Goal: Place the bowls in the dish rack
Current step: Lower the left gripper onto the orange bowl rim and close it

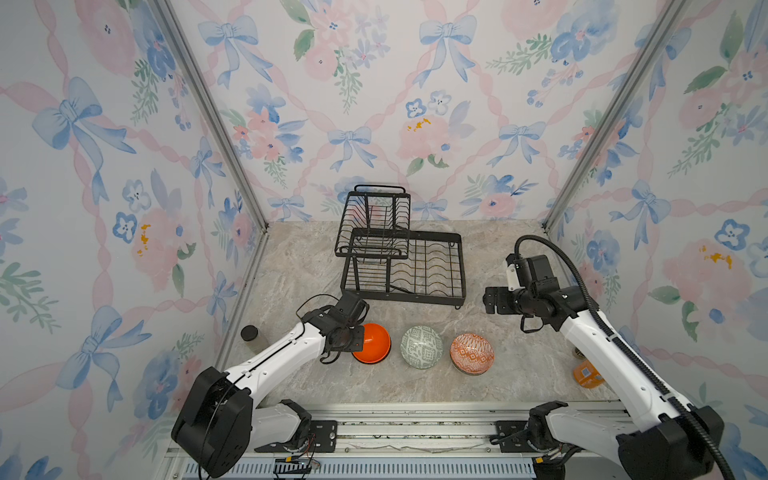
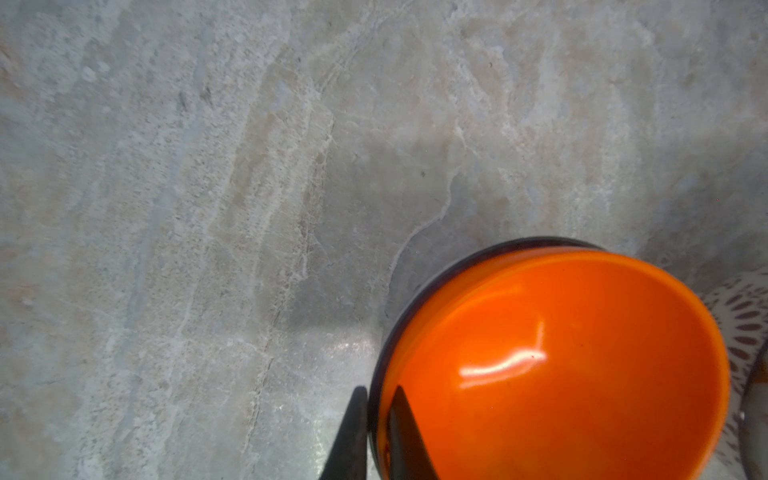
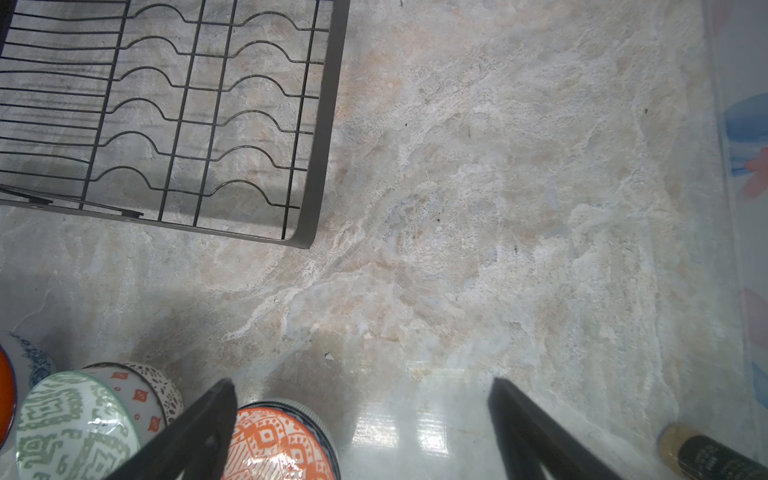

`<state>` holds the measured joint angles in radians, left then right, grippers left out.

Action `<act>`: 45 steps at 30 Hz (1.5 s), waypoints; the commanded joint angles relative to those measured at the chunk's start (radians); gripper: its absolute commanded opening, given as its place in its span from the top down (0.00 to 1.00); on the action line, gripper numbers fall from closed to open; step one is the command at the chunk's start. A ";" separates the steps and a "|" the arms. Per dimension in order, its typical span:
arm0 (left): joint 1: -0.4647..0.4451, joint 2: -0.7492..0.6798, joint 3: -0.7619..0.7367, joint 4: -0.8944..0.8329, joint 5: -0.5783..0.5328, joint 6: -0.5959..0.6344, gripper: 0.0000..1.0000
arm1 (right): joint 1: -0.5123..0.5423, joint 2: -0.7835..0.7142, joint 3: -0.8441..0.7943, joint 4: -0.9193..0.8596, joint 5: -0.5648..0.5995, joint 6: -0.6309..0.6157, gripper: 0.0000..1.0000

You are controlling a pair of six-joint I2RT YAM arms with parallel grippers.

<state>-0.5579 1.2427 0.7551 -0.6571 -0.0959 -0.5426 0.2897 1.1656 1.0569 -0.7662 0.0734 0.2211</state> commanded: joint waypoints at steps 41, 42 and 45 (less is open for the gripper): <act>-0.008 0.016 0.112 -0.090 -0.046 0.015 1.00 | -0.006 -0.033 -0.061 0.035 -0.057 0.011 0.03; -0.009 0.017 0.117 -0.094 -0.053 0.014 1.00 | -0.006 -0.033 -0.061 0.034 -0.056 0.012 0.03; -0.010 0.014 0.126 -0.096 -0.072 0.021 1.00 | -0.006 -0.035 -0.063 0.036 -0.058 0.010 0.03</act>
<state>-0.5632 1.2598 0.8509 -0.7357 -0.1329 -0.5415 0.2890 1.1511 1.0073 -0.7288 0.0288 0.2253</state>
